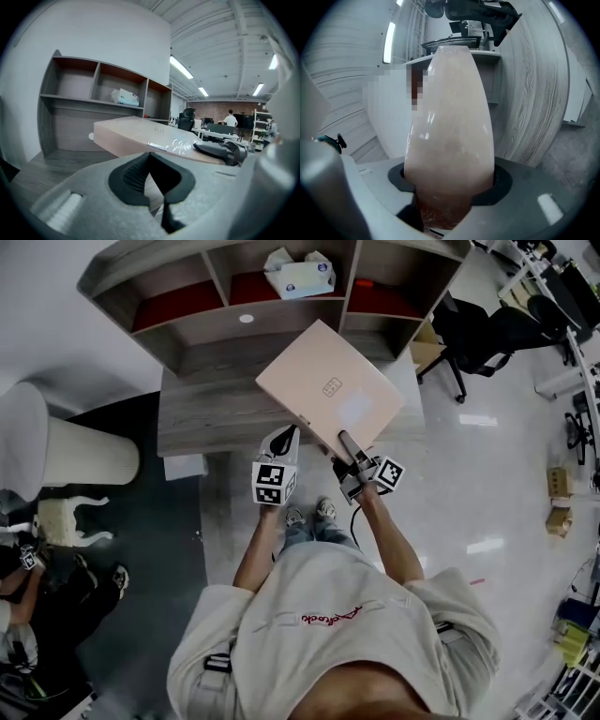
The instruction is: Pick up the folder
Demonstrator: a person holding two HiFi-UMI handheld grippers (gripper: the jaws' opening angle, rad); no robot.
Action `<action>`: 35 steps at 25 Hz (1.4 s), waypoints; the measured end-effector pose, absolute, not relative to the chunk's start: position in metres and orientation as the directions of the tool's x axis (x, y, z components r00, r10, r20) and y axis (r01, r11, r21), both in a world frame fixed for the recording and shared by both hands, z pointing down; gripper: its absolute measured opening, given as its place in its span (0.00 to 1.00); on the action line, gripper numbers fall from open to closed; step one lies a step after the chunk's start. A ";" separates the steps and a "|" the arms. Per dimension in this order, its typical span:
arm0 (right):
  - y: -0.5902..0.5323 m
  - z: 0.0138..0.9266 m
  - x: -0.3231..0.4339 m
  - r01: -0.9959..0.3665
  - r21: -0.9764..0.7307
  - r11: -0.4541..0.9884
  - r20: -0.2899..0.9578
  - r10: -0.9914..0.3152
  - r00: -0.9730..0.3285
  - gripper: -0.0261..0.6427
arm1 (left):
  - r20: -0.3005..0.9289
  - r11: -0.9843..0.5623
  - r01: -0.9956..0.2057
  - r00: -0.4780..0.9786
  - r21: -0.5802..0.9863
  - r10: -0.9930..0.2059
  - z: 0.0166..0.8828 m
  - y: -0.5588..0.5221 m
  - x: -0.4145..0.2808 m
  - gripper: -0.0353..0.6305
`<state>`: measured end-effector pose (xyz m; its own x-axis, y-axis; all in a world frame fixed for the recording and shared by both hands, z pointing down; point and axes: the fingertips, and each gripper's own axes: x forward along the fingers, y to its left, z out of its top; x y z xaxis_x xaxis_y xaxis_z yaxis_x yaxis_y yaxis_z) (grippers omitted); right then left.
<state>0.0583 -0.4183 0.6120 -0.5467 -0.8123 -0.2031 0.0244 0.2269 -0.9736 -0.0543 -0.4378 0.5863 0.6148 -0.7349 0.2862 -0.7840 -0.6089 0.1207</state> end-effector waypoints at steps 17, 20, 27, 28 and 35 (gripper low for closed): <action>-0.414 0.563 0.059 0.030 -0.949 0.315 -0.283 -0.804 -0.524 0.46 | 0.181 -0.596 -0.802 0.594 0.045 -0.784 0.515 -0.453 -0.074 0.05; -0.415 0.558 0.061 0.029 -0.947 0.319 -0.286 -0.801 -0.525 0.46 | 0.168 -0.597 -0.802 0.594 0.040 -0.787 0.508 -0.454 -0.072 0.05; -0.415 0.555 0.061 0.014 -0.943 0.332 -0.289 -0.796 -0.531 0.46 | 0.172 -0.602 -0.797 0.600 0.042 -0.782 0.509 -0.452 -0.069 0.05; -0.415 0.556 0.061 0.012 -0.943 0.333 -0.288 -0.795 -0.534 0.46 | 0.172 -0.602 -0.797 0.600 0.043 -0.782 0.509 -0.451 -0.069 0.05; -0.418 0.558 0.055 0.022 -0.947 0.322 -0.281 -0.791 -0.544 0.46 | 0.174 -0.595 -0.803 0.592 0.040 -0.787 0.510 -0.454 -0.072 0.05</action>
